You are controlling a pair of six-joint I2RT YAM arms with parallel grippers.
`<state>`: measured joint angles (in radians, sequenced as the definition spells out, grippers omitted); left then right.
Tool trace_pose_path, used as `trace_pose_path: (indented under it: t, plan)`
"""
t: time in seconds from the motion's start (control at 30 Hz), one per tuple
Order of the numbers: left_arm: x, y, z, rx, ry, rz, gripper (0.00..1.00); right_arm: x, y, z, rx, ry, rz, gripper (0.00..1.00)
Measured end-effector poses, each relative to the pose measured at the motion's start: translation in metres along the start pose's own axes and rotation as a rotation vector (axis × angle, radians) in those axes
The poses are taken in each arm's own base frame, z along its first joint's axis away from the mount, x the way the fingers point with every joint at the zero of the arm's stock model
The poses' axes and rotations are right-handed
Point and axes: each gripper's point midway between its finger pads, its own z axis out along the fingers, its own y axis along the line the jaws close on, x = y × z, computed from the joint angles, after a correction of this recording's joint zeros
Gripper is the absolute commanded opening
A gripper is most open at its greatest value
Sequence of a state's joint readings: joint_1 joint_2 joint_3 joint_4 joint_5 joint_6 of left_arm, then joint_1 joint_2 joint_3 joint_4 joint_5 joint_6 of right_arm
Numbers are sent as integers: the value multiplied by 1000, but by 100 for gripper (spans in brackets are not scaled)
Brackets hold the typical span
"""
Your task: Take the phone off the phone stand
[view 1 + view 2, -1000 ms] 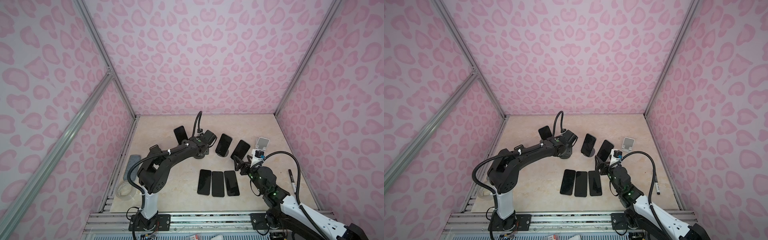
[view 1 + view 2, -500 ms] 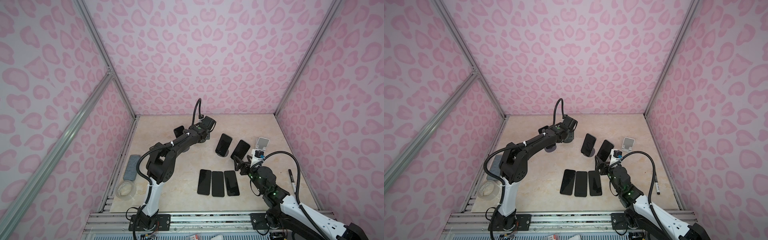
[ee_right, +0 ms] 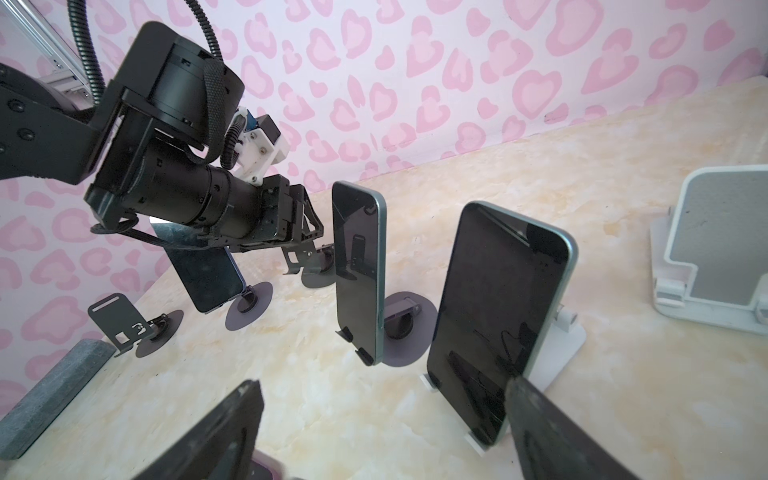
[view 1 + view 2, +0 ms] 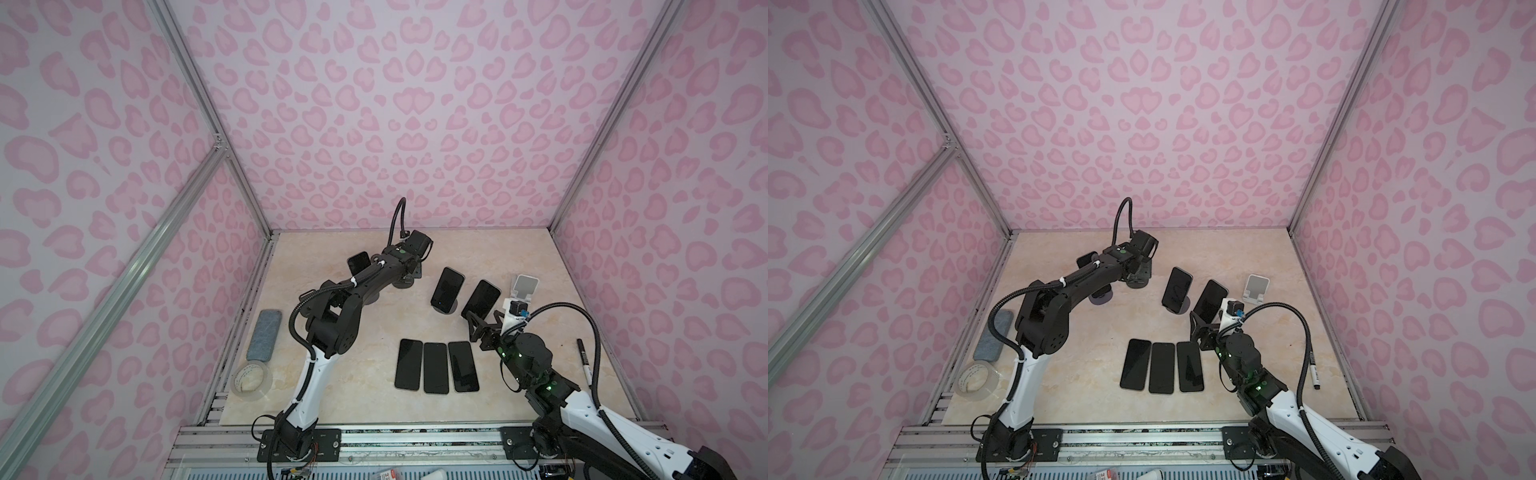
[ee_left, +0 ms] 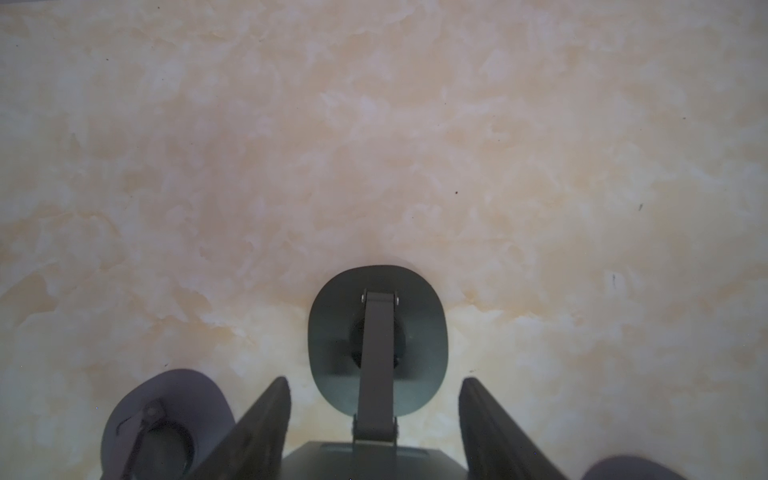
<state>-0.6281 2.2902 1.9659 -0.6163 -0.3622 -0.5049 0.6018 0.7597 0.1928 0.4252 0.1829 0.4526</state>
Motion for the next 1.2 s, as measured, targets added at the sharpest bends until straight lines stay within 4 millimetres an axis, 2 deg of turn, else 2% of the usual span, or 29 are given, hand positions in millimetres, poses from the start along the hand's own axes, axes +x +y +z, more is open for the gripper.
trace_pose_path:
  t: [0.23, 0.4, 0.53, 0.7, 0.8, 0.9, 1.07, 1.13, 1.2]
  plan:
    - [7, -6, -2, 30, 29, 23, 95, 4, -1, 3, 8, 17, -5, 94]
    - [13, -13, -11, 53, 36, 86, 98, 4, -1, 4, 10, 20, -6, 93]
    - [16, -20, -24, 72, 28, 136, 98, 5, -1, 4, 12, 24, -8, 93]
    - [16, -26, -59, 110, -3, 195, 98, 2, 0, 3, 5, 11, -4, 93]
    - [8, -23, -95, 144, -49, 208, 98, 0, 0, 2, 5, 0, -1, 93]
    - [-11, -7, -148, 184, -135, 180, 98, -5, 1, 0, 2, -16, 4, 93]
    - [-39, 49, -283, 285, -401, 64, 97, -6, 0, -2, 0, -28, 7, 93]
    - [-37, 67, -307, 301, -475, 24, 97, -4, 0, 0, 2, -20, 5, 93]
    - [-14, 85, -301, 278, -468, 19, 98, 0, -1, 2, 7, -4, 0, 93]
